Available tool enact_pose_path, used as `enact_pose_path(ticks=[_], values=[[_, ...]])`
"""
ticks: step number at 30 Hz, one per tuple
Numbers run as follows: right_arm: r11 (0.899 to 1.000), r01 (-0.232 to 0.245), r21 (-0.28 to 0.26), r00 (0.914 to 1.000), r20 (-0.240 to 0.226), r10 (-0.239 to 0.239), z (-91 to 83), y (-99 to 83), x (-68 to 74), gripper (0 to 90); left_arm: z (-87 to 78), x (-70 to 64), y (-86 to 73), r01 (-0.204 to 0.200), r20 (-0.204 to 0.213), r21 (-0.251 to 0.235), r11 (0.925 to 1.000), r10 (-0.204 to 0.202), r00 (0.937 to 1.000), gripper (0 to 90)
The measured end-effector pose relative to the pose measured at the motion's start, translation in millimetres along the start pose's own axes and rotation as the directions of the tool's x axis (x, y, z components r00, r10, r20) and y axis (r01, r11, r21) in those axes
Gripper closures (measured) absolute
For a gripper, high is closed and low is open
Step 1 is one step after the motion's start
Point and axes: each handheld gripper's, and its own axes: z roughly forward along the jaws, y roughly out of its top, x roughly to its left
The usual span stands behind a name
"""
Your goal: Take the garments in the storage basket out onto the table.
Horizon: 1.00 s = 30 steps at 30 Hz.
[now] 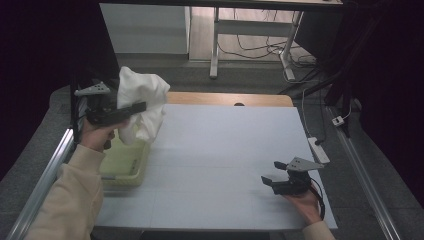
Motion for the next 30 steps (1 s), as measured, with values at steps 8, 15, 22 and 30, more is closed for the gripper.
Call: enact_pose_path(ticks=[8, 15, 22, 30], values=[[1.0, 0.003, 0.001, 1.0, 0.0, -0.003, -0.1, -0.1, -0.1, 20.0, 12.8, -16.1, 3.8, -0.031, 0.043, 0.01, 0.9995, 0.031, 0.9986, 71.0], [1.0, 0.0, 0.0, 1.0, -0.001, 0.0, 0.1, -0.1, 0.0, 20.1, 19.1, -28.8, 2.6, -0.053, 0.075, 0.024, 0.9983, 0.051, 0.9959, 70.9], [1.0, 0.002, 0.001, 1.0, 0.0, -0.002, 0.4, -0.1, 0.2, 20.0, 31.6, -37.9, 3.5, -0.057, 0.117, 0.03, 0.9979, 0.054, 0.9917, 70.8], [1.0, 0.001, 0.004, 1.0, 0.001, -0.001, 0.6, -0.4, -0.3, 20.1, 54.1, -49.0, 6.2, -0.072, 0.153, 0.054, 0.996, 0.063, 0.9862, 70.7]])
